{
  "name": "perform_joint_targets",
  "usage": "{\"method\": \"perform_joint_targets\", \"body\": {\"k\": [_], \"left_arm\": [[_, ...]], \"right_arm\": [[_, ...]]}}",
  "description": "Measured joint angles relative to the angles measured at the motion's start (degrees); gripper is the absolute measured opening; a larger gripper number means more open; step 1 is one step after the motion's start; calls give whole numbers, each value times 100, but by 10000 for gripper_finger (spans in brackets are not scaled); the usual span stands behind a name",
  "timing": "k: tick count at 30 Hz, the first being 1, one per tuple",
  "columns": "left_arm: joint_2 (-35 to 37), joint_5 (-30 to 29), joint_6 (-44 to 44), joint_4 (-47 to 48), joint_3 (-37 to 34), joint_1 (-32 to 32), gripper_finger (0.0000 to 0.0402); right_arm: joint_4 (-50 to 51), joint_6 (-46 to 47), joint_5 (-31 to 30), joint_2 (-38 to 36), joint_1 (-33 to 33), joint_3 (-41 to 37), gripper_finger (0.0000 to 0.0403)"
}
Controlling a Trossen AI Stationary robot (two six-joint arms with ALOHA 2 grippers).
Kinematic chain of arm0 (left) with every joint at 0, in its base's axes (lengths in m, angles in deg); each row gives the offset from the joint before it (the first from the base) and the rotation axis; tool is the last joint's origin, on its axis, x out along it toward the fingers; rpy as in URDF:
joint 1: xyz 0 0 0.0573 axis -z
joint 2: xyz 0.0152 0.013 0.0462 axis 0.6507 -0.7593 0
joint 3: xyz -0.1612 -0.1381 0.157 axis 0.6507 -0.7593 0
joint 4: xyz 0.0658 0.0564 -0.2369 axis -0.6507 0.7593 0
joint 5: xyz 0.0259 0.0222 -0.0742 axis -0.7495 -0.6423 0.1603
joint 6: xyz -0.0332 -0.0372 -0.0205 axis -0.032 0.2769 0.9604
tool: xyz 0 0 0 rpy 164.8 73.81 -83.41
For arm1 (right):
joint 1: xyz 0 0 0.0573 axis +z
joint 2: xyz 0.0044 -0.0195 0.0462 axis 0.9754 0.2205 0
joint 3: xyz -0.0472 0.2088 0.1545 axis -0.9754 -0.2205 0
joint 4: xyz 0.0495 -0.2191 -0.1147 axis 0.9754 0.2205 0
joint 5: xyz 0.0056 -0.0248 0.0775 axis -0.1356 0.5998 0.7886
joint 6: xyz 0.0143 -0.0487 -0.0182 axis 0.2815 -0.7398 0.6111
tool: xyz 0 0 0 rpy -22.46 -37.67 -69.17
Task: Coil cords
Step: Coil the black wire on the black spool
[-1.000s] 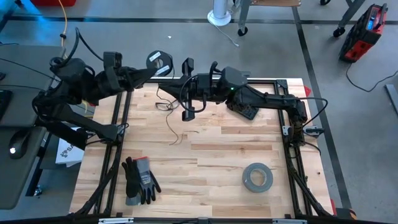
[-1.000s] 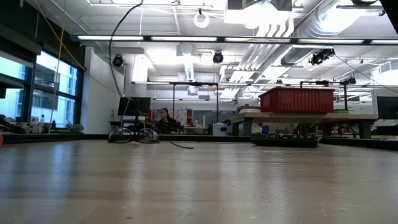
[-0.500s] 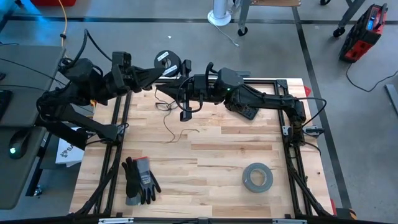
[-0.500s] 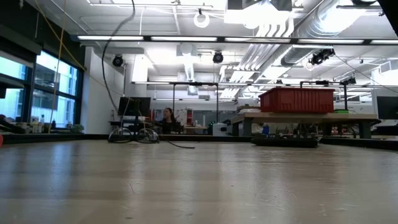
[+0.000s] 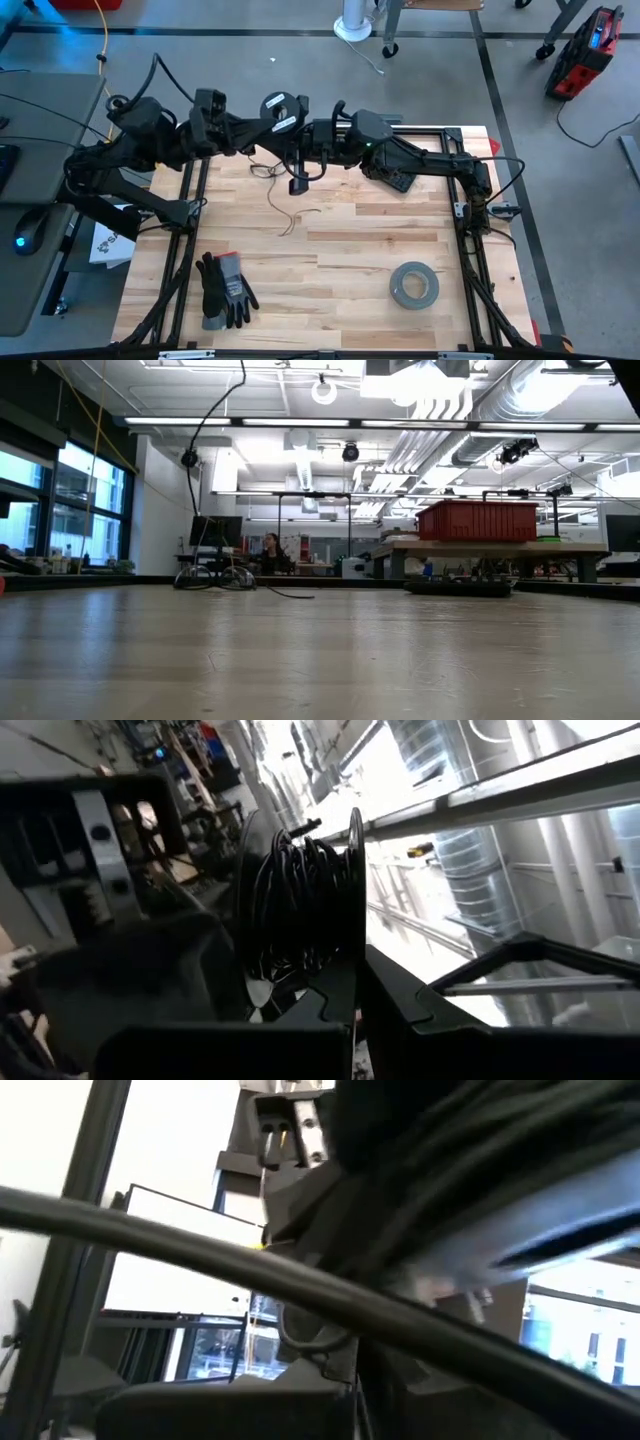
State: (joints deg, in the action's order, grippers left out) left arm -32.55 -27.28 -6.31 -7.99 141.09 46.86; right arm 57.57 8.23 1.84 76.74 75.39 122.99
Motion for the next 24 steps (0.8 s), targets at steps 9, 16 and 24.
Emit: {"method": "perform_joint_targets", "body": {"k": [9,16,24], "left_arm": [[98,57,9,214,2,184,0],[103,31,-283,427,7,249,0],[103,2,-513,552,11,243,0]], "right_arm": [[-162,17,-167,0,-78,0,0],[-303,24,-172,9,-81,-4,0],[-288,175,-261,9,-150,-7,0]]}}
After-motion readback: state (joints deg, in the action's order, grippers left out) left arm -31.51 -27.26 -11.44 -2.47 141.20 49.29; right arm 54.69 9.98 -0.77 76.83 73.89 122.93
